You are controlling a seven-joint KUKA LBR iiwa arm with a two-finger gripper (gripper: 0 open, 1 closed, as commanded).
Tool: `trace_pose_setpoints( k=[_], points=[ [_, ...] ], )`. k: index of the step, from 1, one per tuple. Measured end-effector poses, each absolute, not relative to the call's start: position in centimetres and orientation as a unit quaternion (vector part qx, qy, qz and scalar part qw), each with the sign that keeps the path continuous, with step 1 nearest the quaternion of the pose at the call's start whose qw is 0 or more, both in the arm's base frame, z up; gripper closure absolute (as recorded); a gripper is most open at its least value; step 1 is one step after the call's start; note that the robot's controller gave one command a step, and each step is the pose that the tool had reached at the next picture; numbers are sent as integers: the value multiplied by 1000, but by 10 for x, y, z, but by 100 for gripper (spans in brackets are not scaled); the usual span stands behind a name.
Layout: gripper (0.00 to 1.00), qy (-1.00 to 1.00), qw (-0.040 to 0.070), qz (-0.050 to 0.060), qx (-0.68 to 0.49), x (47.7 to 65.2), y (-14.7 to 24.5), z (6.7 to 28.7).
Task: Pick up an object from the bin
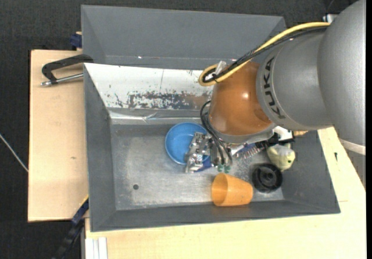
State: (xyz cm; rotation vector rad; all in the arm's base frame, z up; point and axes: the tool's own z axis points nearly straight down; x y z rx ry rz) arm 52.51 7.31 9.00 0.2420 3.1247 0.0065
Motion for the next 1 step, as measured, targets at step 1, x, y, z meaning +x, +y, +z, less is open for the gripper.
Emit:
trace_pose_setpoints(
  k=[1],
  points=[
    [100,1000,7,1,15,529,84,234]
  ],
)
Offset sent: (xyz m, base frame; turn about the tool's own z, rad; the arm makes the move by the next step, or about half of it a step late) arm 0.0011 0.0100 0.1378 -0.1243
